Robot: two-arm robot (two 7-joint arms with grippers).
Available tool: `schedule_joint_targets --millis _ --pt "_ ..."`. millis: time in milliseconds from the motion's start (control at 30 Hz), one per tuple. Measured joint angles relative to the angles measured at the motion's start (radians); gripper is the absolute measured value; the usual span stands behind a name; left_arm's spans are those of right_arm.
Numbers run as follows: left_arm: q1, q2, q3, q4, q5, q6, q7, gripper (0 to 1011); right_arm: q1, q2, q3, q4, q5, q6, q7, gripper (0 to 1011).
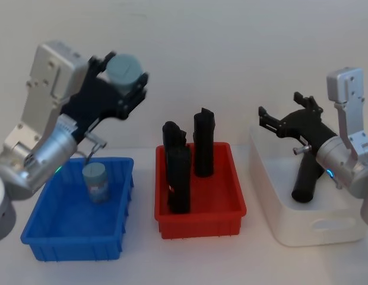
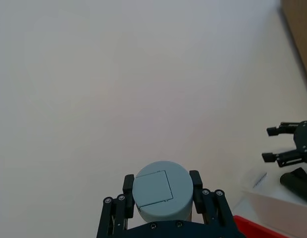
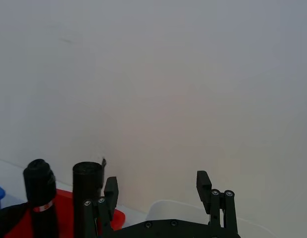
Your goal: Pick the cotton swabs from the blue box and place them into the white box.
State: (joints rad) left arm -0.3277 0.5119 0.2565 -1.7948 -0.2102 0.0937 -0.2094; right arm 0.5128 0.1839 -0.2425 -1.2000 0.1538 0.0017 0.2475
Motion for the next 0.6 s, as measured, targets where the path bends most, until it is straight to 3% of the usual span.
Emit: schedule_joint_targets --millis 200,333,600 --pt "-0.055 -0.051 0.022 -0.008 0.04 -0.011 -0.049 671 -0.007 0.006 -0.003 -0.011 0.001 -0.019 0.063 1002" --pt "-0.078 -0.076 0.035 -0.005 0.056 -0.012 -0.076 671 -0.009 0.007 -0.007 -0.009 -0.015 -0.035 0.073 1002" --pt "-0.115 -0.121 0.06 0.021 0.075 -0.012 -0.122 671 -0.018 0.005 -0.028 0.01 -0.103 -0.107 0.06 1001"
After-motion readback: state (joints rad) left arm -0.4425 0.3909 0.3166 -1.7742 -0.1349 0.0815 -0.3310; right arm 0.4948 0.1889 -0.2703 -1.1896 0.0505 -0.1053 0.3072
